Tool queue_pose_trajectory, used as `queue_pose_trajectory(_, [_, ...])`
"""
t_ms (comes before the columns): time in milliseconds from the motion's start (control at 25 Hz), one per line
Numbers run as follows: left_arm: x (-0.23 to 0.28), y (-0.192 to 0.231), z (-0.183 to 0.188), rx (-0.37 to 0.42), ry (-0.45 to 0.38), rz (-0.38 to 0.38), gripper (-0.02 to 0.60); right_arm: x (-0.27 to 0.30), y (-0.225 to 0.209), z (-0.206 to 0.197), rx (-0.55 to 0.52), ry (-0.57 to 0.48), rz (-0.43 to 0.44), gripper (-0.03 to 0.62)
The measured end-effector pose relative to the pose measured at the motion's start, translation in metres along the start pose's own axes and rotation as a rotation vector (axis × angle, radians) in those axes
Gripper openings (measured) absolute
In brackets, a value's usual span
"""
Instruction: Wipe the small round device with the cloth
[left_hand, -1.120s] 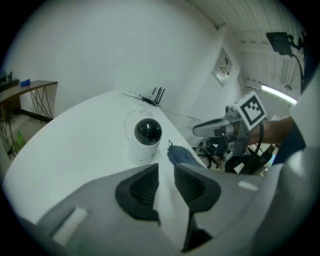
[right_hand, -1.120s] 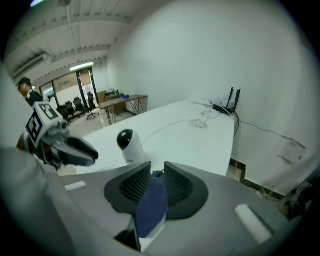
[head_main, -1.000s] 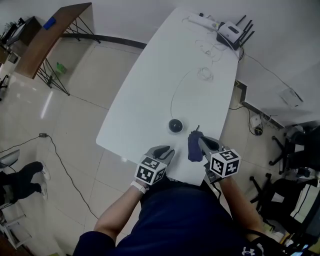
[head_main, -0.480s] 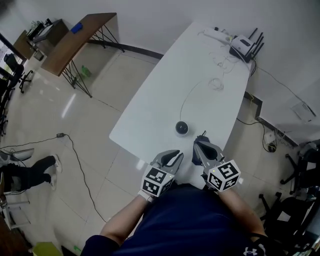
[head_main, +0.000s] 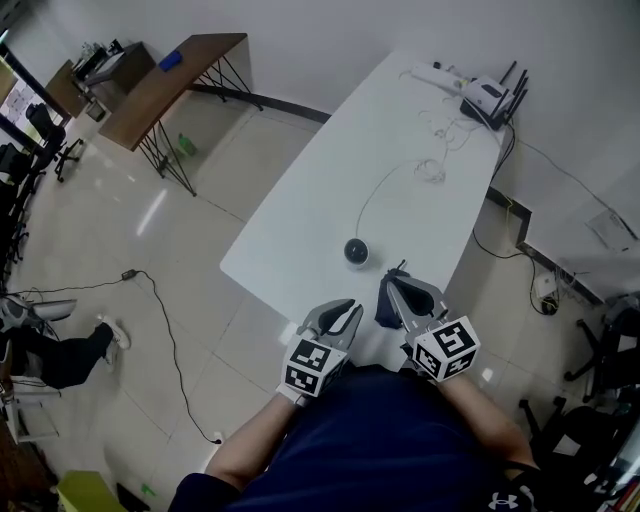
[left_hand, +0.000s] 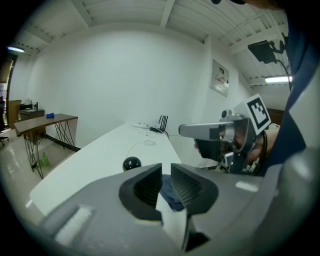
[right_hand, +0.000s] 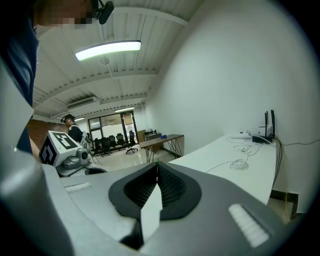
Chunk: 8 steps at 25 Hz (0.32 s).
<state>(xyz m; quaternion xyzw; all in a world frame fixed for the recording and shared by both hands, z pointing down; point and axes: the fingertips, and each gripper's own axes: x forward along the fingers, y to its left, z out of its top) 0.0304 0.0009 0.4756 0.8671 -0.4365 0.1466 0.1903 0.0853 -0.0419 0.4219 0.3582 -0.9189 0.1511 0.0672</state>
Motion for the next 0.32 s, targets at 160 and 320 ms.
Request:
queue_pose_trajectory(160, [0.0036,-0.0049,0.001,0.002,-0.003,0.001,0.055,-0.0039,-0.0019,0.0034,-0.023,-0.004,0.002,0.012])
queue_pose_trajectory(320, [0.0062,-0.0059,0.0041,0.013,-0.007,-0.003,0.052,-0.0036,-0.0033,0.0018,-0.027,-0.003,0.0,0.012])
